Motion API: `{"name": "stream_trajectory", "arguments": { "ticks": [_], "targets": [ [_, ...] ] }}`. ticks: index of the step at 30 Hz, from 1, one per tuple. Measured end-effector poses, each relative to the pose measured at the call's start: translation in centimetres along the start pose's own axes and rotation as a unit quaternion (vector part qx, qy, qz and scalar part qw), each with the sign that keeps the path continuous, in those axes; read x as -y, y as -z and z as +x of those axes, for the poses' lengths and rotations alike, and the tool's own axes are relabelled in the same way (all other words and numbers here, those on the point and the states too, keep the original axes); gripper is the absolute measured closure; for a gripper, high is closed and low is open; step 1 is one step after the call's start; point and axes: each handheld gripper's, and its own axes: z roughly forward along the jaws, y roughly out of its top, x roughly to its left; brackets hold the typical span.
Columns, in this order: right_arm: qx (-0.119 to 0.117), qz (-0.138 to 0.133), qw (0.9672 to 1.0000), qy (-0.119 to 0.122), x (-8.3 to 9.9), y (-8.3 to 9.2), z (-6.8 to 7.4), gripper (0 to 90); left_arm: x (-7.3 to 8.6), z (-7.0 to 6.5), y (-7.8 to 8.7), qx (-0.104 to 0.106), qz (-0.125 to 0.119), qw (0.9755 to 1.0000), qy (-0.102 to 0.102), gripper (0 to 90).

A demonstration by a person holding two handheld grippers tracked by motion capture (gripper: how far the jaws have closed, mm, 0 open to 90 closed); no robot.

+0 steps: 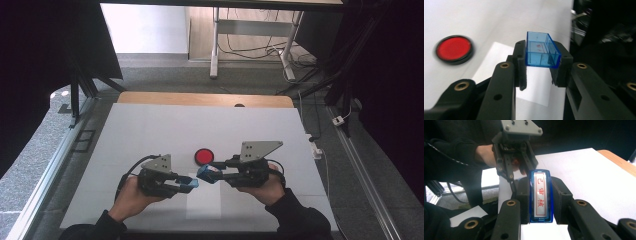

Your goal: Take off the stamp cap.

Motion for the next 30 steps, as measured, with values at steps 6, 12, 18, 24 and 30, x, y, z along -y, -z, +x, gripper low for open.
{"name": "stream_trajectory", "arguments": {
  "ticks": [6, 12, 18, 24, 30],
  "targets": [
    [0.01, 0.006, 0.9999, -0.004, 0.1, 0.0, -0.2, 71.5, 1.2, -0.2, 1.5, -0.028, -0.016, 0.999, 0.03, 68.7],
    [0.022, 0.014, 0.9996, -0.011, 0.3, -0.1, -0.4, 71.5, 2.5, -0.6, 2.9, -0.052, -0.024, 0.997, 0.052, 68.6],
    [0.036, 0.023, 0.999, -0.016, 0.4, -0.3, -0.6, 71.4, 3.7, -1.0, 4.1, -0.083, -0.024, 0.9939, 0.067, 68.5],
    [0.046, 0.03, 0.9984, -0.014, 0.5, -0.4, -0.6, 71.4, 4.8, -1.3, 5.0, -0.106, -0.03, 0.9901, 0.087, 68.4],
    [0.054, 0.03, 0.998, -0.016, 0.5, -0.3, -0.7, 71.4, 5.9, -1.6, 5.7, -0.132, -0.03, 0.9844, 0.113, 68.4]
  ]
}}
